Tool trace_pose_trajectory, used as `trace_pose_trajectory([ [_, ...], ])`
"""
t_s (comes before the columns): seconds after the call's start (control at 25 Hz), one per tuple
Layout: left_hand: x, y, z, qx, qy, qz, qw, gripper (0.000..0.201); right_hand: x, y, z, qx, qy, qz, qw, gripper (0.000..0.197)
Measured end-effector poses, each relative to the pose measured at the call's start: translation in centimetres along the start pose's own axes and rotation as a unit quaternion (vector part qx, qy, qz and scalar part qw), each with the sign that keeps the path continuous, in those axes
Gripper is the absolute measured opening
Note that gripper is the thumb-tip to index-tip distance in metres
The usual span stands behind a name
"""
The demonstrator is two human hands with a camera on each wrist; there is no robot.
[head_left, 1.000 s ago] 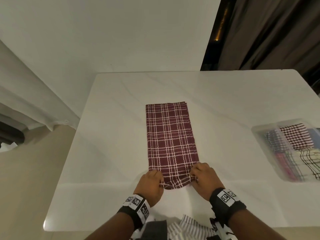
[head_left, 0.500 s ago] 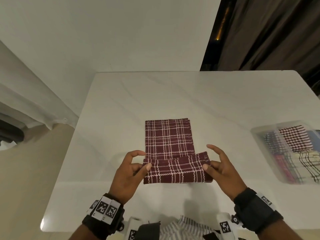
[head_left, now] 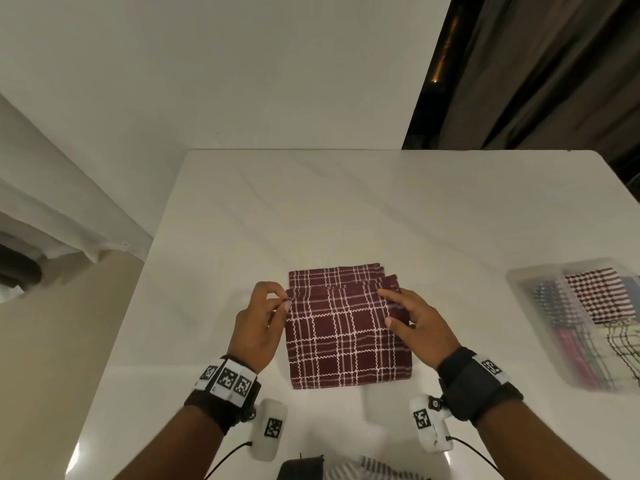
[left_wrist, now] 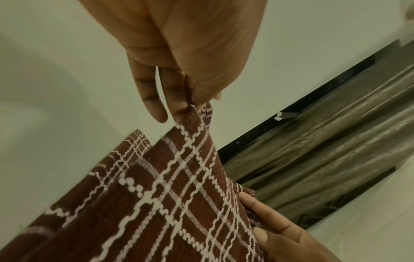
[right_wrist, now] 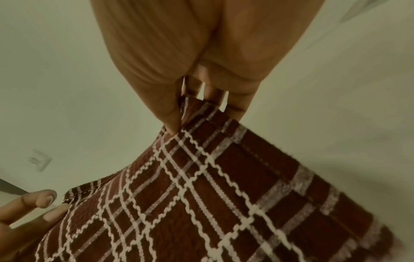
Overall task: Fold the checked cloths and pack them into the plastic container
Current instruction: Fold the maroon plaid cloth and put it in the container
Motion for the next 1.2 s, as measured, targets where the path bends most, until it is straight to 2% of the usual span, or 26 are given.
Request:
trace_pose_trajectory([
  [0.16, 3.4, -4.6, -1.4, 0.026, 0.005, 0.031, 0.999, 0.027, -1.4, -3.6, -0.3, 0.012, 0.002, -0.025, 1.0, 0.054],
  [0.24, 4.3, -6.3, -2.2, 0.032, -0.004, 0.046, 0.998, 0.024, -2.0, -5.1, -0.6, 0.012, 0.002, -0.042, 0.999, 0.054],
  [0.32, 5.0, -7.4, -3.1, 0.037, -0.001, 0.062, 0.997, 0.023, -2.7, -6.5, -1.0, 0.011, 0.013, -0.059, 0.998, 0.053],
  [0.44, 7.0, -8.1, -4.4, 0.061, 0.019, 0.096, 0.993, 0.033, -3.9, -8.1, -1.9, 0.018, 0.031, -0.077, 0.996, 0.057],
  [0.56, 8.7, -8.1, -5.2, 0.08, -0.007, 0.086, 0.993, 0.046, -4.5, -8.8, -2.3, 0.019, 0.051, -0.07, 0.996, 0.062],
  [0.64, 8.8, -8.2, -5.6, 0.089, -0.078, 0.052, 0.992, 0.058, -4.0, -8.9, -1.8, -0.007, 0.115, -0.049, 0.992, 0.067],
  [0.72, 7.7, -7.6, -6.5, 0.115, -0.213, 0.01, 0.97, 0.081, -1.9, -8.6, -2.2, -0.007, 0.226, 0.006, 0.974, 0.079],
  [0.76, 6.8, -7.0, -7.3, 0.135, -0.276, -0.012, 0.951, 0.094, -0.7, -8.5, -3.3, 0.022, 0.27, 0.038, 0.962, 0.087],
  [0.84, 4.8, -5.0, -10.1, 0.198, -0.34, -0.061, 0.917, 0.112, 0.8, -7.6, -7.1, 0.125, 0.329, 0.096, 0.931, 0.105],
  [0.92, 4.1, -2.2, -13.7, 0.267, -0.346, -0.078, 0.896, 0.108, 0.3, -6.2, -10.9, 0.215, 0.379, 0.136, 0.89, 0.118],
  [0.96, 4.4, -1.2, -15.1, 0.284, -0.336, -0.066, 0.896, 0.1, -0.7, -5.6, -12.0, 0.238, 0.399, 0.141, 0.874, 0.122],
  [1.08, 5.8, 0.5, -16.2, 0.265, -0.342, -0.053, 0.9, 0.091, -3.5, -4.3, -12.7, 0.24, 0.439, 0.128, 0.856, 0.126],
  [1.2, 6.8, 1.1, -14.5, 0.231, -0.379, -0.071, 0.893, 0.102, -5.2, -3.1, -10.7, 0.218, 0.462, 0.112, 0.852, 0.121],
])
Point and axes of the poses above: each hand's wrist, its own y-axis away from the middle knuckle, its own z-axis out of the back of the hand, x = y × z, the point moved 10 cm from there along -y, towards the middle knuckle, and after that the axes turned 4 degrees about z, right-handed, at the moved point
